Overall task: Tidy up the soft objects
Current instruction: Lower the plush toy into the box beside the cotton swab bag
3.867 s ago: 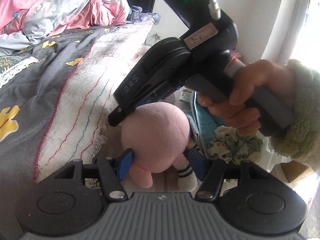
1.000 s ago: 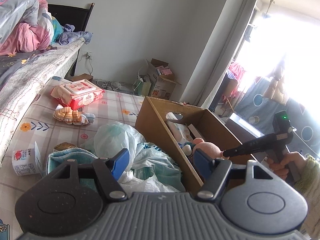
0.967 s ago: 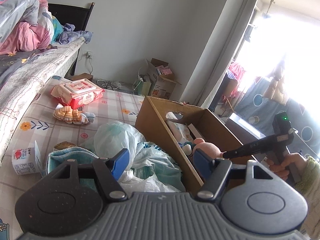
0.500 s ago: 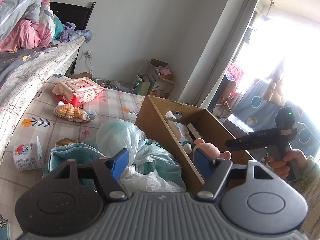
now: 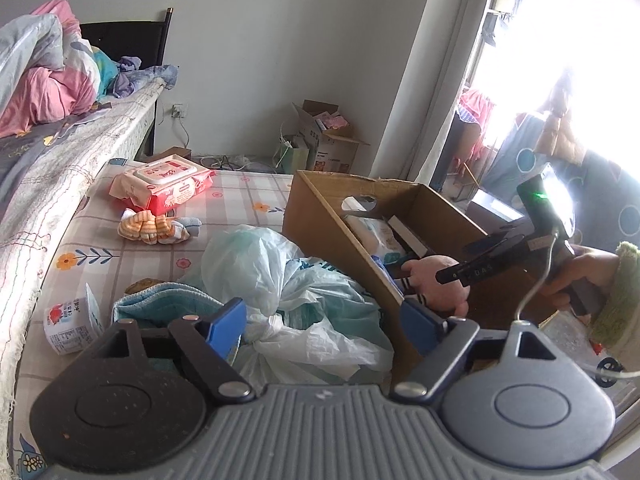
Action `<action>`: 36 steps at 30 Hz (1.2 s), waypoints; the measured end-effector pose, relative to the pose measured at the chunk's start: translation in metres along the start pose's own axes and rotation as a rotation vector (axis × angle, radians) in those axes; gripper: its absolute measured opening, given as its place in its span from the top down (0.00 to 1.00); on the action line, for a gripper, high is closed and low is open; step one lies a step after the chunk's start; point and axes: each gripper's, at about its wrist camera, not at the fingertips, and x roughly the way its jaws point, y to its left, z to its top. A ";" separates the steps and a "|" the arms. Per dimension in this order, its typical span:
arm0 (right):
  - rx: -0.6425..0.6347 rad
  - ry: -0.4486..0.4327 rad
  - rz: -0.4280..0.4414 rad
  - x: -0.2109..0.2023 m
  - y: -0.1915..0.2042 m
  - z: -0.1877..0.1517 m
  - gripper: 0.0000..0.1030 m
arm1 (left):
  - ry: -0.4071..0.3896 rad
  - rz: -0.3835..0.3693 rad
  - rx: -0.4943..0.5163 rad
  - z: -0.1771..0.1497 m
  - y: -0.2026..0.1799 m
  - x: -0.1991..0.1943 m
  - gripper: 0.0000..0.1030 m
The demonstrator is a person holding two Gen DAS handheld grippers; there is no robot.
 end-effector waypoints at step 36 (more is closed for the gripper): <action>-0.238 0.075 -0.015 0.012 0.003 -0.003 0.41 | 0.038 0.007 -0.068 -0.003 0.016 0.006 0.17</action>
